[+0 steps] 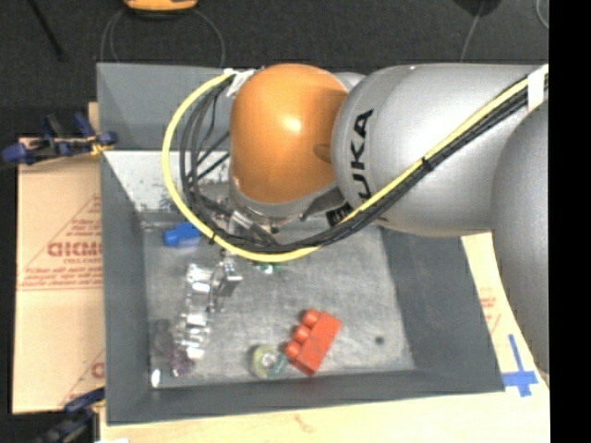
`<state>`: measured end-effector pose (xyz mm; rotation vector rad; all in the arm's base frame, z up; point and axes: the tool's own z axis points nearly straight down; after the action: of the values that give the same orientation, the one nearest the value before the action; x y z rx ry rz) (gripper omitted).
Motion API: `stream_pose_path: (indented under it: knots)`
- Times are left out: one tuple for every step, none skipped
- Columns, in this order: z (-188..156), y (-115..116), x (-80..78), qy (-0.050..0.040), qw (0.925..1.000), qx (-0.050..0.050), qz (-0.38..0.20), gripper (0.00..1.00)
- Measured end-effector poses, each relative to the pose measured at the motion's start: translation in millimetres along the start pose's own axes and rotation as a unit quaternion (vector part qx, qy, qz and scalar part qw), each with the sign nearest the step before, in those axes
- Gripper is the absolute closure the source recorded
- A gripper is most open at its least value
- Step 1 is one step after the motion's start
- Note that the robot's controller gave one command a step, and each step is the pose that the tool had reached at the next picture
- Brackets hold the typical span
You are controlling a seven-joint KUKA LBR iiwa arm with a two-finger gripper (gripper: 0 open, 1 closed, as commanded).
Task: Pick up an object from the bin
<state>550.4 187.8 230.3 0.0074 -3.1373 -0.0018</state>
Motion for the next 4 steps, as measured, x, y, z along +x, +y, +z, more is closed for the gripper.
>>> stream_pose_path:
  knots:
    - [119,23,29.4,-0.0009,0.9917,0.001,-0.128,0.0]
    - [139,-56,31.2,-0.021,0.9845,-0.007,-0.174,0.0]
    - [138,-56,28.6,-0.0242,0.9848,-0.005,-0.172,1.0]
    - [31,-50,25.1,-0.0065,0.9842,0.001,-0.177,1.0]
